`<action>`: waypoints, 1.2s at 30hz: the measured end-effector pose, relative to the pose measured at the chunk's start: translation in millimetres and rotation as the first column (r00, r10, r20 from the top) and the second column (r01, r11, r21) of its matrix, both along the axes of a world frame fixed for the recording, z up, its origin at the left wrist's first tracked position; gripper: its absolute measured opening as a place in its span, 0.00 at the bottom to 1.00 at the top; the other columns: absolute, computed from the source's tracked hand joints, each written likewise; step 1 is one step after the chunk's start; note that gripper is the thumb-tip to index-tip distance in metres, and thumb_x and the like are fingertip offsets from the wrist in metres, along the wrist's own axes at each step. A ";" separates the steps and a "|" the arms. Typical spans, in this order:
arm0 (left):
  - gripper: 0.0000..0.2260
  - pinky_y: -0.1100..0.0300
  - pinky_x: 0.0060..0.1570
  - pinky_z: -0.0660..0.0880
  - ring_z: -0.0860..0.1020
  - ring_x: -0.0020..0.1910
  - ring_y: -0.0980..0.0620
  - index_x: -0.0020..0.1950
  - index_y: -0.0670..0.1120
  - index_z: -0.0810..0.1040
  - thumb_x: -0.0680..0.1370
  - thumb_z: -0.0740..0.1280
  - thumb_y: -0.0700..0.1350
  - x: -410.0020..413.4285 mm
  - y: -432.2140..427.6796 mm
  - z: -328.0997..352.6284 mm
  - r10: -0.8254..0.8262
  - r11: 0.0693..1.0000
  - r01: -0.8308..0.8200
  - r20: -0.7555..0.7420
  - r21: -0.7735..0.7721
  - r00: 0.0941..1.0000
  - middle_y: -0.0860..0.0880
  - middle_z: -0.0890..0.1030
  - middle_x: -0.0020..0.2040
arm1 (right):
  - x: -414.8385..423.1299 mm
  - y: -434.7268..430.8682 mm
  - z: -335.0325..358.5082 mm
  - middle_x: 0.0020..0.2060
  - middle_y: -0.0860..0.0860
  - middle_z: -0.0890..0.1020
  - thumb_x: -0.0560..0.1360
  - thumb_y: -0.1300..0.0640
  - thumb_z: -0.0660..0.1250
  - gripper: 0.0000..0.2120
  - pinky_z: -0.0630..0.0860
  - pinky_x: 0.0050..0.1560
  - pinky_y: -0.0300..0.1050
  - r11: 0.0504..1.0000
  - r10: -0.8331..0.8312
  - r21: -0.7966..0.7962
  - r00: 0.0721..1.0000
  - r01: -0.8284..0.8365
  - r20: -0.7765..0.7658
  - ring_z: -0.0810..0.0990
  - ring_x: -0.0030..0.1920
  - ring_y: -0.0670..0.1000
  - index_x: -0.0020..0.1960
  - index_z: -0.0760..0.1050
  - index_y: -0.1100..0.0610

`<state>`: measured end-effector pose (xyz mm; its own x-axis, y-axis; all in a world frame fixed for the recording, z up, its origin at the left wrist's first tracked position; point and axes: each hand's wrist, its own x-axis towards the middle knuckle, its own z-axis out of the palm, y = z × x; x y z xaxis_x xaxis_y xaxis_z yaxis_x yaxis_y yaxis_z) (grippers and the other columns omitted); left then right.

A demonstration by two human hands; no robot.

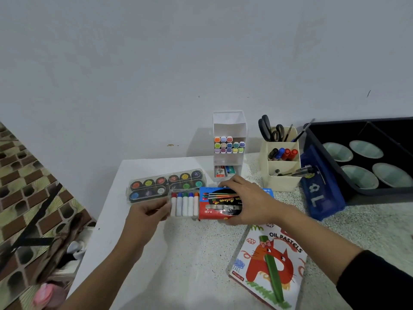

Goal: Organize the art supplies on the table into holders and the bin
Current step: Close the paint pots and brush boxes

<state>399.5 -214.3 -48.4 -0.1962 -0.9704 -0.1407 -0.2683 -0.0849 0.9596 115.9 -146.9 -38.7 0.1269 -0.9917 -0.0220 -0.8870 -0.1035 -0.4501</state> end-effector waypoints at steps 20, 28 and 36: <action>0.05 0.58 0.43 0.82 0.85 0.44 0.55 0.49 0.54 0.84 0.75 0.71 0.50 -43.2 12.0 14.5 -0.044 0.997 0.053 -0.125 0.064 0.991 0.52 0.87 0.43 | 15.1 -4.9 21.7 0.61 0.45 0.70 0.65 0.39 0.78 0.43 0.73 0.64 0.48 1.000 -0.010 -0.009 1.000 0.010 0.003 0.72 0.60 0.46 0.74 0.65 0.48; 0.10 0.62 0.40 0.71 0.79 0.39 0.69 0.42 0.57 0.82 0.80 0.64 0.54 -54.3 23.4 17.8 -0.083 0.996 0.085 -0.046 0.038 0.995 0.67 0.82 0.34 | 19.7 -5.5 16.1 0.59 0.45 0.71 0.64 0.39 0.78 0.41 0.74 0.63 0.49 0.999 -0.004 -0.039 1.000 0.005 0.021 0.72 0.58 0.45 0.72 0.68 0.47; 0.14 0.55 0.43 0.78 0.82 0.49 0.46 0.60 0.45 0.78 0.82 0.63 0.53 -36.3 8.0 10.1 0.021 0.886 0.074 -0.198 0.457 0.980 0.42 0.84 0.53 | 17.3 1.0 10.0 0.61 0.40 0.69 0.64 0.42 0.80 0.42 0.73 0.64 0.43 0.999 -0.008 -0.042 0.989 0.015 0.147 0.72 0.61 0.42 0.73 0.66 0.47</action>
